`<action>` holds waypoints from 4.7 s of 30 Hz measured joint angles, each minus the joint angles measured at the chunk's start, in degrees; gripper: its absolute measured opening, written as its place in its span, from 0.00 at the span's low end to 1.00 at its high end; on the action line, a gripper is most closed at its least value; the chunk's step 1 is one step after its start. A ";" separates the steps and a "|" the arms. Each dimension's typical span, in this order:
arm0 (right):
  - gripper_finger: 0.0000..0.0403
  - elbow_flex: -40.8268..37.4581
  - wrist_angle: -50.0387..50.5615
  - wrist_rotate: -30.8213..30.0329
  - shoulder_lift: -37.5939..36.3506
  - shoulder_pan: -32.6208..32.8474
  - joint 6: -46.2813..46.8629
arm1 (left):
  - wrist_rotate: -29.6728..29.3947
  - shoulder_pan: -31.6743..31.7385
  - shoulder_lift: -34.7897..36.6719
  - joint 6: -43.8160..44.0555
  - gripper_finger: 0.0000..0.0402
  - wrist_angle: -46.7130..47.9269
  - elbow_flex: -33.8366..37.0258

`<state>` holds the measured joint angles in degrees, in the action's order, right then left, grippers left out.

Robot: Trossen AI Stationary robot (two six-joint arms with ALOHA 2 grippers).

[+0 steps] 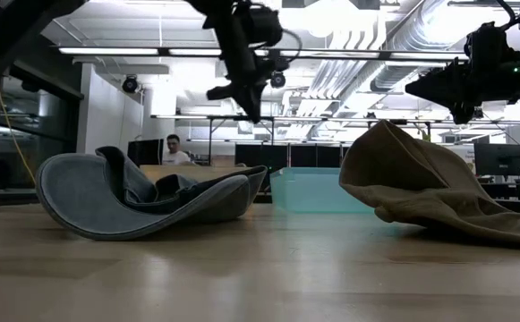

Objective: Pick & Place hat
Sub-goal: Put the brown cap into the orange bin

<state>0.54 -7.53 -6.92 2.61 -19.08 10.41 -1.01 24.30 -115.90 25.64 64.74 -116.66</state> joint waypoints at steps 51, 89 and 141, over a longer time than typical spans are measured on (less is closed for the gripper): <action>0.01 0.00 0.00 0.02 0.00 -0.01 0.00 | 27.71 -19.76 0.00 -22.43 0.00 9.17 0.04; 0.01 -0.01 0.00 0.00 -0.01 -0.02 0.00 | 20.64 -24.33 -2.73 -15.58 0.02 -16.01 0.21; 0.01 -0.01 0.07 -0.11 1.51 0.01 0.00 | 12.29 -26.97 -14.93 -36.35 0.74 -23.36 -0.19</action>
<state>0.52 -7.46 -7.03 4.12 -19.07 10.41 11.28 -2.67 -130.83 -10.71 41.38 -116.85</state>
